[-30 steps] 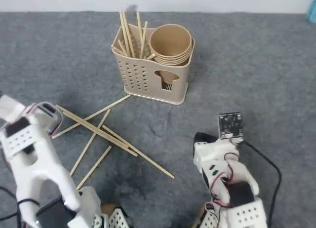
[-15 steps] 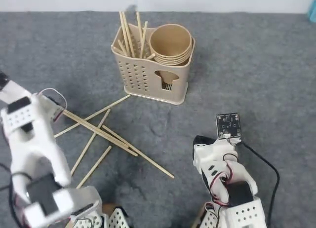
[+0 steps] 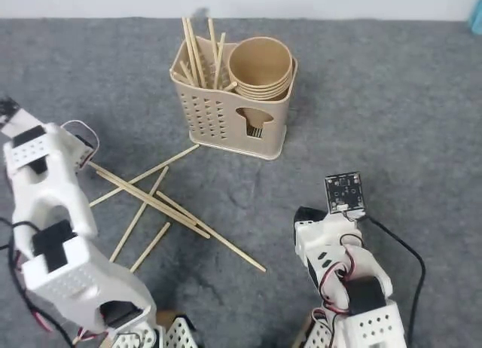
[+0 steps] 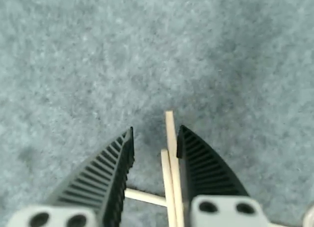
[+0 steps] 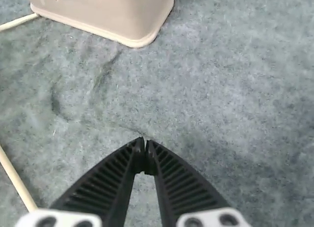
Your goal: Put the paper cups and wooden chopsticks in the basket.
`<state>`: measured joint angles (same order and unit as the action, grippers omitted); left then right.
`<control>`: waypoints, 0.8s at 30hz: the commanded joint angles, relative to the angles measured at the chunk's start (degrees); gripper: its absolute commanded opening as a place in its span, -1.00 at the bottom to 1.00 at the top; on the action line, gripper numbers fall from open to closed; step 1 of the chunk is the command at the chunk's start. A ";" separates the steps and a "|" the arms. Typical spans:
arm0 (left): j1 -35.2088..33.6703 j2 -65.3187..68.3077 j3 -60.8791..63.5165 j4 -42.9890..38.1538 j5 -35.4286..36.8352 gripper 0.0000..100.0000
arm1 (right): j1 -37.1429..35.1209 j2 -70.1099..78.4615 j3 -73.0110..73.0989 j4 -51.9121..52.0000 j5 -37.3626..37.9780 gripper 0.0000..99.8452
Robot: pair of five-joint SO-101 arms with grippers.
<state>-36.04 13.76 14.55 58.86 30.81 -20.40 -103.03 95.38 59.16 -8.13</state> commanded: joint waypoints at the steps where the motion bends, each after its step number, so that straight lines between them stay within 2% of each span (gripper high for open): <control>1: 1.76 -0.44 -2.33 -0.09 0.88 -0.72 | 0.31 0.22 1.14 0.48 1.14 -0.98; 8: 3.43 -0.44 -2.33 -0.18 4.92 -0.72 | 0.31 0.22 1.14 0.48 1.23 -0.98; 14: 3.25 0.79 -2.59 -0.26 5.63 -0.72 | 0.31 -0.04 1.14 1.27 1.41 -0.98; 24: 3.34 10.90 -12.18 4.48 6.95 -0.72 | 0.22 -0.31 1.14 2.15 1.49 -0.98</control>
<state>-33.05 24.75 6.37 61.67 37.05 -20.40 -103.03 95.38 60.92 -7.87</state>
